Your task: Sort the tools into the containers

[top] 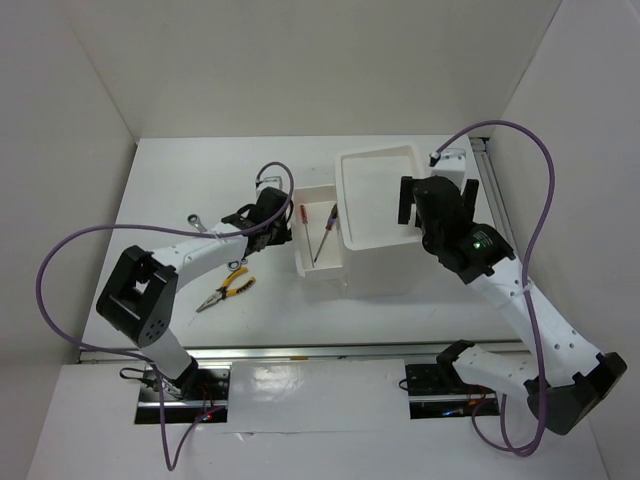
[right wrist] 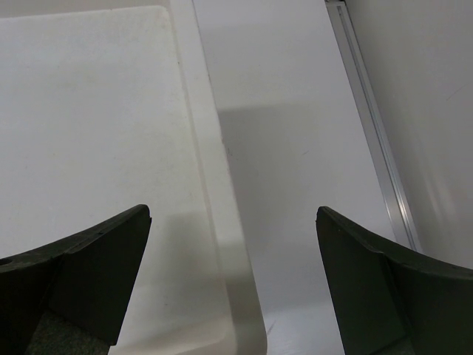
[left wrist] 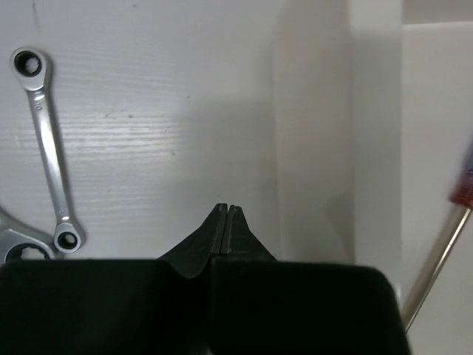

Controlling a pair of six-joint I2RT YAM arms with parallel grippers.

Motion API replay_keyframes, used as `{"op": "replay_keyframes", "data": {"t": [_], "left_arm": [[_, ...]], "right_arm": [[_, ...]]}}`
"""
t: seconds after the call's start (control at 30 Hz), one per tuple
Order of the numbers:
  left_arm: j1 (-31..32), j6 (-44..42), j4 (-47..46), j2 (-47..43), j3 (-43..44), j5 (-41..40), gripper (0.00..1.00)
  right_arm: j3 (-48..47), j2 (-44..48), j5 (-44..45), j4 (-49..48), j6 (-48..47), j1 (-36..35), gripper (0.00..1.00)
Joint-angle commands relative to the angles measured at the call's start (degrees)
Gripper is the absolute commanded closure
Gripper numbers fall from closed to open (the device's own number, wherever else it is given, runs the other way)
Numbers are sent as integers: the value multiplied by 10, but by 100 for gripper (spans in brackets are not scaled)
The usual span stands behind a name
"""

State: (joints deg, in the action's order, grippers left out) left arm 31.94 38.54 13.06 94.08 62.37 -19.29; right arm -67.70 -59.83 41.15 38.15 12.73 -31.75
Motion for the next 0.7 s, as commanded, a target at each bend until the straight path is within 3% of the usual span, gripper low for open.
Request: {"op": "replay_keyframes", "data": {"t": [0.0,0.23,0.67], "left_arm": [[7,-43,-95,-24,-7,51,100],[24,-55,-108,-5,35,90,100],[58,-31,-75,58,98,72,99]], "right_arm": [[6,-3,-3,-11,-10,-5,0],[1,-22,-20,-22,-21,-5,0],[-4,-57,-53,-3,10,-5,0]]}}
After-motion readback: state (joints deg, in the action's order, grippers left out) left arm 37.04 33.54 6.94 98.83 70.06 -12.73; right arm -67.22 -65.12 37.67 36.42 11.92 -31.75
